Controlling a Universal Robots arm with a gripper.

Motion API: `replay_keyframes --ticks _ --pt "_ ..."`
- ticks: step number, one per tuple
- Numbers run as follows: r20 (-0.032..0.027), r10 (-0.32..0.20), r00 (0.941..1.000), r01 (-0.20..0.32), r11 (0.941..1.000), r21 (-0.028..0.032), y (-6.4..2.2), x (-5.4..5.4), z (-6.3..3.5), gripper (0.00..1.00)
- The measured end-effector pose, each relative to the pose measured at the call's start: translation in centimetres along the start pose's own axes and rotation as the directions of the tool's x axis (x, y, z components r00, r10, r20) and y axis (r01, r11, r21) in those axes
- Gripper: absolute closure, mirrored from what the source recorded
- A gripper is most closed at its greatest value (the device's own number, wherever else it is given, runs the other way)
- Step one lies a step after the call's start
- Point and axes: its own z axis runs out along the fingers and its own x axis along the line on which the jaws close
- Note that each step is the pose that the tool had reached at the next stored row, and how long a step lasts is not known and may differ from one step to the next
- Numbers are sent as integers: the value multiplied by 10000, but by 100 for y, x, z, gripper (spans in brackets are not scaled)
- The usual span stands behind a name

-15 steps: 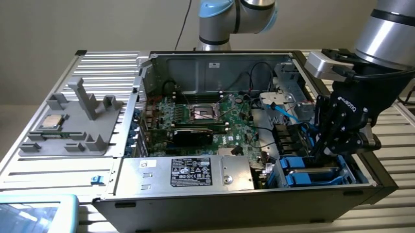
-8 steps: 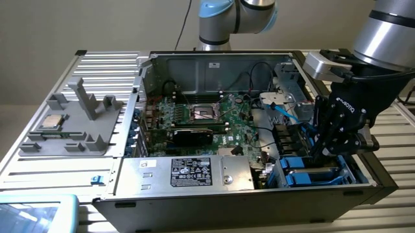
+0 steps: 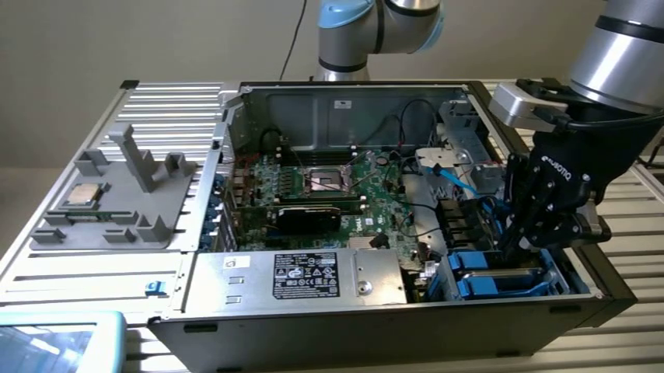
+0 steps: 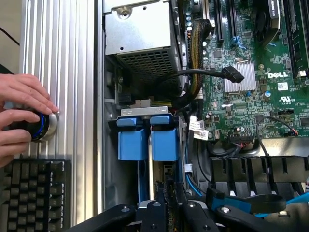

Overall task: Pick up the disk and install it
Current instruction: 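Insert the first disk wire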

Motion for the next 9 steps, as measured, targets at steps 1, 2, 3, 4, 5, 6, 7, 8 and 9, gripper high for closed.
replay_keyframes --ticks 1,2,3,4,5,6,7,8,9 --pt "1 0 10000 0 10000 0 0 1 2 83" --pt "1 0 10000 0 10000 0 -1 2 3 83" --pt "0 1 10000 -1 10000 0 -1 3 4 83" --pt "-2 2 10000 -2 10000 1 -1 3 6 83" --pt "-3 4 10000 -4 10000 0 0 3 7 83" --pt "-2 7 10000 -7 10000 0 0 3 9 83" --pt "-1 9 10000 -9 10000 -1 0 3 11 83" --pt "4 12 10000 -12 10000 -2 5 2 15 83" --pt "6 13 10000 -13 10000 -2 8 2 17 83"
